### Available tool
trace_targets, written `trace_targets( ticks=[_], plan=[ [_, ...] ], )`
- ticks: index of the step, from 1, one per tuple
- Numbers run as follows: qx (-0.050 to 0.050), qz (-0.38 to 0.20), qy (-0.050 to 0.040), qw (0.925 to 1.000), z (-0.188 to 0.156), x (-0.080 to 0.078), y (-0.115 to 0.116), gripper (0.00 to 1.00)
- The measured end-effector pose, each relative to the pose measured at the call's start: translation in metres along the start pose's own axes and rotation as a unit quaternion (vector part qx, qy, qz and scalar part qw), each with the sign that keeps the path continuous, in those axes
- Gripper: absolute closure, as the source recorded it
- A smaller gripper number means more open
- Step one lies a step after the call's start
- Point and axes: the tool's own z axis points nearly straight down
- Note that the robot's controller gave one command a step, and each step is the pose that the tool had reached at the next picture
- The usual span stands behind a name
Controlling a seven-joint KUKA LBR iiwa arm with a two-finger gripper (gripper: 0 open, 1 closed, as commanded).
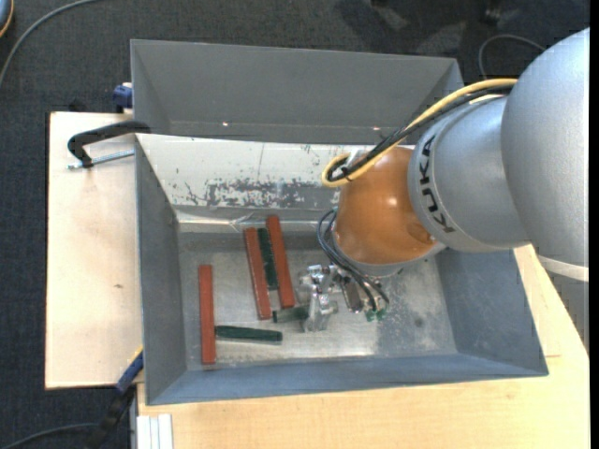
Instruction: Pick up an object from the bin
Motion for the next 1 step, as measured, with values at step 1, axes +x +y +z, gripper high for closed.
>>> trace_targets(
  ticks=[1],
  plan=[
    [0.000, 0.026, -0.0050, 0.9996, -0.1739, 0.0091, -0.0178, 1.00]
  ],
)
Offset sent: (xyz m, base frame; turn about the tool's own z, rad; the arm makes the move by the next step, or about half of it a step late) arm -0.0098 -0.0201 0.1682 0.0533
